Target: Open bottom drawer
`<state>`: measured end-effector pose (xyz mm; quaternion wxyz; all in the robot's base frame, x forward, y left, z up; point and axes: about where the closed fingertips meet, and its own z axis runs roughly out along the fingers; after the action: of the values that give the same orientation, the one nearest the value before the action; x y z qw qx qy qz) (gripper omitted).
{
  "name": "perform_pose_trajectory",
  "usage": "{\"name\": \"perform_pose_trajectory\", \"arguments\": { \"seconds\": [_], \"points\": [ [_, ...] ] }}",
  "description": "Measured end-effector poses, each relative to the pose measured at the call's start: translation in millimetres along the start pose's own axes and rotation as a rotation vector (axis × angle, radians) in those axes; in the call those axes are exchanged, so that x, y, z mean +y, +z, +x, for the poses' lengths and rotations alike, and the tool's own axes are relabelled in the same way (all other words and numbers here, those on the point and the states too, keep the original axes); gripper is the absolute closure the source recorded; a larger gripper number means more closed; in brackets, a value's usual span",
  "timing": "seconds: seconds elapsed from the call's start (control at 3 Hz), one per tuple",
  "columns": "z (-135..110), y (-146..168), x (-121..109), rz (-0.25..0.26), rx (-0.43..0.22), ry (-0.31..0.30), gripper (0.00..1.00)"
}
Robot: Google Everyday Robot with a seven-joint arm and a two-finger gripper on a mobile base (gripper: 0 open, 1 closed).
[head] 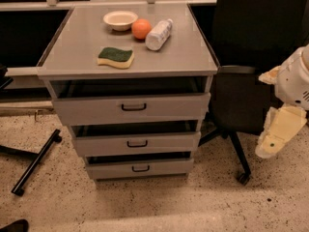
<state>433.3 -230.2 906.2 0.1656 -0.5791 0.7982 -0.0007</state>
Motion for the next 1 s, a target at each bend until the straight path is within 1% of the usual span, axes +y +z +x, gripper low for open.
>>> {"name": "perform_pose_trajectory", "arguments": {
  "seconds": [0.33, 0.67, 1.0],
  "points": [
    [0.0, 0.0, 0.0, 0.000, 0.000, 0.000, 0.00],
    [-1.8, 23.1, 7.3, -0.035, -0.041, 0.022, 0.00],
    [-6.8, 96.1, 29.1, -0.112, -0.088, 0.057, 0.00]
  ]
}}
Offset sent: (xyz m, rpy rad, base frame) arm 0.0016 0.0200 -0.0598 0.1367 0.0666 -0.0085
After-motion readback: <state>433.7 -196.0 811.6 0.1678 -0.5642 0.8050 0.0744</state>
